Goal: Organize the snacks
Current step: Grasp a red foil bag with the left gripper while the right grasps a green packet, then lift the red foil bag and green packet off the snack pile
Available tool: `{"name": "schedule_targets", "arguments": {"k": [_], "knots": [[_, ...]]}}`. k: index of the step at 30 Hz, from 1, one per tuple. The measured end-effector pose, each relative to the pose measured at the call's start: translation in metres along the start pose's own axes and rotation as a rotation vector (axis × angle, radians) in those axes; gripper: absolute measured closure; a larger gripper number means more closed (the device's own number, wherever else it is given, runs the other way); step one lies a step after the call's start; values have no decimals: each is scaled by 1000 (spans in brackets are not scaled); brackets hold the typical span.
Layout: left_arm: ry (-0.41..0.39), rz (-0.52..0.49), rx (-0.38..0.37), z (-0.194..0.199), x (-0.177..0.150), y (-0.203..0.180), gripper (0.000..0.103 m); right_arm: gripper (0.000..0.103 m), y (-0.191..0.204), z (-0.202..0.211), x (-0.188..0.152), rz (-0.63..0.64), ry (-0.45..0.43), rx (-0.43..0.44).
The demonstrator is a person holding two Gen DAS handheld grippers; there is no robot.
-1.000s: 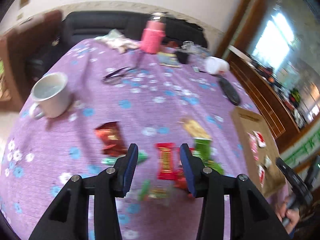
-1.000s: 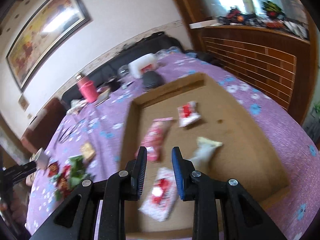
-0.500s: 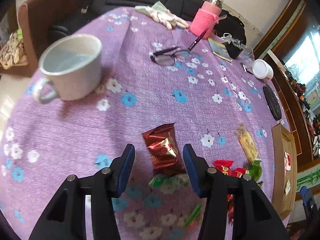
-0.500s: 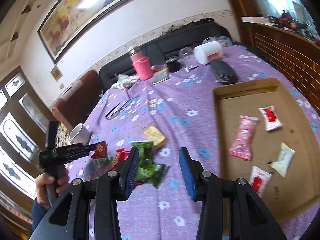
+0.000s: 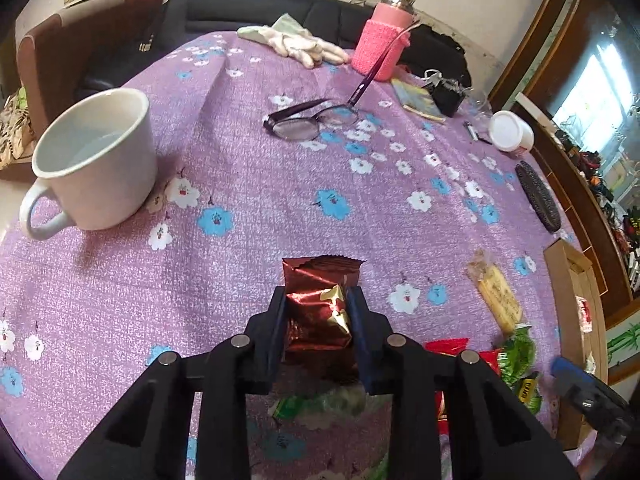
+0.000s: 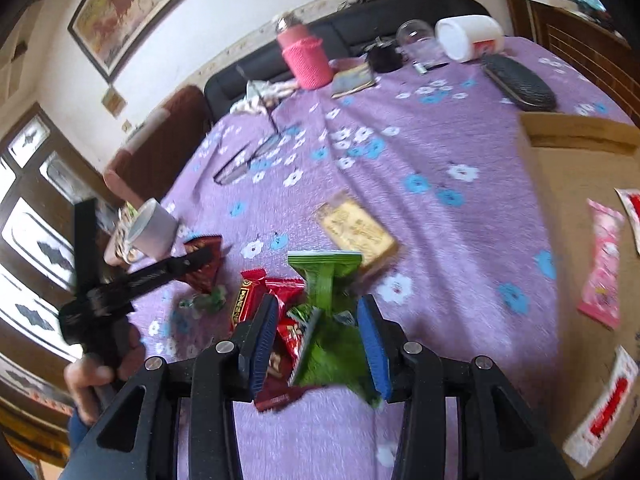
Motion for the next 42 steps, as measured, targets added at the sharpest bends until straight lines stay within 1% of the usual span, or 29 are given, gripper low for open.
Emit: {"name": "schedule_targets", "arguments": {"k": [5, 6, 7, 8, 10, 11, 14, 16, 18, 20, 23, 28, 42], "knots": [[-28, -29, -19, 9, 0, -9, 75, 59, 0, -30, 6, 32, 40, -81], [-31, -37, -21, 9, 0, -11, 75, 63, -1, -33, 7, 29, 42, -80], [-34, -49, -23, 10, -1, -14, 75, 76, -1, -36, 7, 26, 39, -74], [-36, -55, -25, 10, -2, -16, 75, 81, -1, -39, 7, 29, 37, -74], [-40, -68, -33, 11, -2, -22, 75, 85, -2, -36, 7, 34, -4, -64], [-44, -72, -37, 12, -3, -24, 75, 85, -3, -34, 8, 37, -21, -56], [-68, -84, -55, 17, -3, -30, 75, 85, -4, -17, 13, 14, -96, 31], [-90, -93, -62, 21, -3, -34, 75, 85, -6, -2, 18, 3, -160, 63], [-108, -107, -73, 26, -4, -38, 75, 85, -10, 5, 19, -12, -189, 82], [-122, -119, -91, 29, -5, -43, 75, 85, -12, 7, 19, -20, -194, 90], [-133, -139, -97, 31, -7, -50, 75, 85, -13, 8, 19, -29, -196, 92], [-135, -154, -106, 33, -11, -55, 75, 85, -11, 11, 20, -14, -209, 89], [-136, -167, -131, 36, -15, -62, 75, 85, -12, 10, 18, -16, -209, 90]]}}
Point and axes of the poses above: each gripper's, at about its wrist camera, not at the fingertips, and z roughly against the way its jaws point, y to its left, x to its top, the point moved 5 cm from there along -z, roughly the way its jaws point, and after that the axes turned 1 degree about -x, right-handed, at the moved point
